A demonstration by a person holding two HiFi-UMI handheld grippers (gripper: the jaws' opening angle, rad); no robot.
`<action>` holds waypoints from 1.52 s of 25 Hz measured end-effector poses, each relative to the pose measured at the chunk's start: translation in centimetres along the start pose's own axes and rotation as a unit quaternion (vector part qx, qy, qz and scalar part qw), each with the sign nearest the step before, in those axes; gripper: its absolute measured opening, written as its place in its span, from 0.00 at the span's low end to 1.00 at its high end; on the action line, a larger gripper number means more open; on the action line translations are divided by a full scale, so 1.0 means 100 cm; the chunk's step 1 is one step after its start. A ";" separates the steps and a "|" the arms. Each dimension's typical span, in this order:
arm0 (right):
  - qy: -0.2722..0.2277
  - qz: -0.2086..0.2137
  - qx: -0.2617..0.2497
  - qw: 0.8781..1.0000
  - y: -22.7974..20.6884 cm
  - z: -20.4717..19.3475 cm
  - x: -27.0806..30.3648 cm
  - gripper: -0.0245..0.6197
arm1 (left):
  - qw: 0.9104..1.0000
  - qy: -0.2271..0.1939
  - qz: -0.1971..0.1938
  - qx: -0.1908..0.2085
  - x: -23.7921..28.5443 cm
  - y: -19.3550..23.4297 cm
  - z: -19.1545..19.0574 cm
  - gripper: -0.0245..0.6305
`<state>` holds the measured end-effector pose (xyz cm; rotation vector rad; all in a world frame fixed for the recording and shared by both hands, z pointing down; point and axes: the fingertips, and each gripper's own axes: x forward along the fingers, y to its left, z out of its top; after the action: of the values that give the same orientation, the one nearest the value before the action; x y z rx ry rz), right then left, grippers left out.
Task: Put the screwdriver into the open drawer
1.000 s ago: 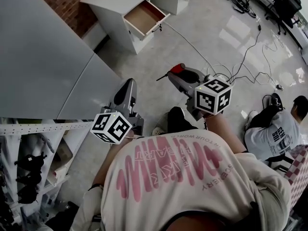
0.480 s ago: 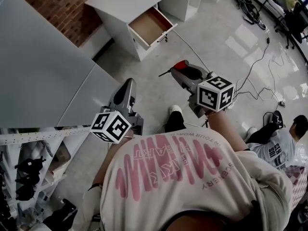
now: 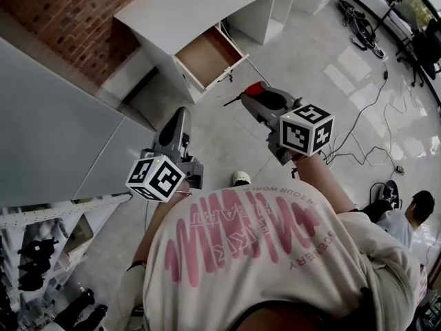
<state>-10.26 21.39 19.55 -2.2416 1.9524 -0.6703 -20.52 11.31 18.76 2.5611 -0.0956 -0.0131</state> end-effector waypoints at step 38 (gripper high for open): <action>0.042 -0.019 0.044 0.998 -0.186 0.058 0.150 0.22 | 0.999 0.044 0.020 -0.020 0.218 0.124 0.023 0.04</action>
<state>10.38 9.03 24.79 -2.2375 1.8828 -0.8509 0.31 -1.85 23.88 2.5155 -0.1118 0.1117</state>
